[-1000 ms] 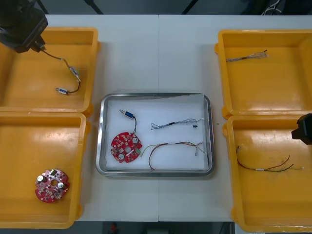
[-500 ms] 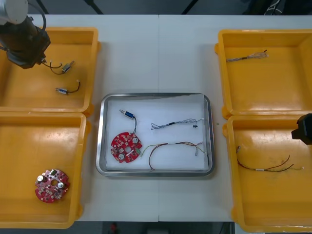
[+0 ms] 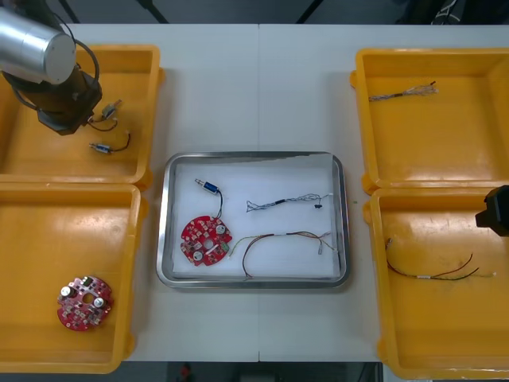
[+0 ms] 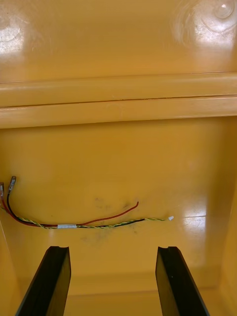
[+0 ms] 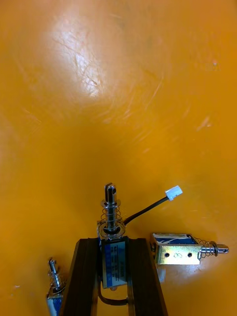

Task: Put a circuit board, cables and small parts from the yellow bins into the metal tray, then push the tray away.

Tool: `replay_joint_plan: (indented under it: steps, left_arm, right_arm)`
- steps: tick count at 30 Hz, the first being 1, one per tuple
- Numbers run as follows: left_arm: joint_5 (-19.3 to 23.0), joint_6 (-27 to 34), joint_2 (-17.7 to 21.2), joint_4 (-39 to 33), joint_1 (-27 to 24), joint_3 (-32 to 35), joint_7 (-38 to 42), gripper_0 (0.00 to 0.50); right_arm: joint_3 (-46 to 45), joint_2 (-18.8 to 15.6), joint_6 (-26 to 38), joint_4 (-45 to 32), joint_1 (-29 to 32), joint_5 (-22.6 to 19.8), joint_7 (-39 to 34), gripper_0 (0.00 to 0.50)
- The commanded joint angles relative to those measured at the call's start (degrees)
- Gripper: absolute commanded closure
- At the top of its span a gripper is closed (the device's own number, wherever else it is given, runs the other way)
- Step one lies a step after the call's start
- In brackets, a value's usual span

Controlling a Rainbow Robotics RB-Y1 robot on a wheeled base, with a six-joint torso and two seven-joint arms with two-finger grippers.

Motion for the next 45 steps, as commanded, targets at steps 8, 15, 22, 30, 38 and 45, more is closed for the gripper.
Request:
replay_joint_plan:
  steps: [8, 15, 22, 30, 38, 45]
  left_arm:
    - [-1.8, -1.1, -1.7, -0.1, 0.9, -1.0, 4.4, 0.268]
    - [-2.2, -1.3, -2.1, -0.1, 0.9, -1.8, 4.6, 0.171]
    - [-2.2, -1.3, -2.1, -0.2, 0.9, -1.8, 4.2, 0.135]
    - [-2.3, -1.2, -2.1, -0.6, 0.9, -1.9, 3.3, 0.122]
    - [-2.3, -0.6, -2.1, -0.6, 0.9, -1.9, 2.3, 0.12]
    - [-2.2, -0.6, -2.1, -0.6, 0.9, -4.6, 1.4, 0.12]
  right_arm:
    - [-1.8, 0.4, 0.2, -1.5, 0.6, 0.4, -1.5, 0.0]
    - [-1.8, 0.4, 0.2, -1.5, 0.6, 0.4, -1.5, 0.0]
    - [-1.8, 0.4, 0.2, -1.5, 0.6, 0.4, -1.5, 0.0]
    - [-1.8, 0.4, 0.2, -1.5, 0.6, 0.4, -1.5, 0.0]
    - [-1.8, 0.4, 0.2, -1.5, 0.6, 0.4, -1.5, 0.0]
    - [-1.8, 0.4, 0.2, -1.5, 0.6, 0.4, -1.5, 0.0]
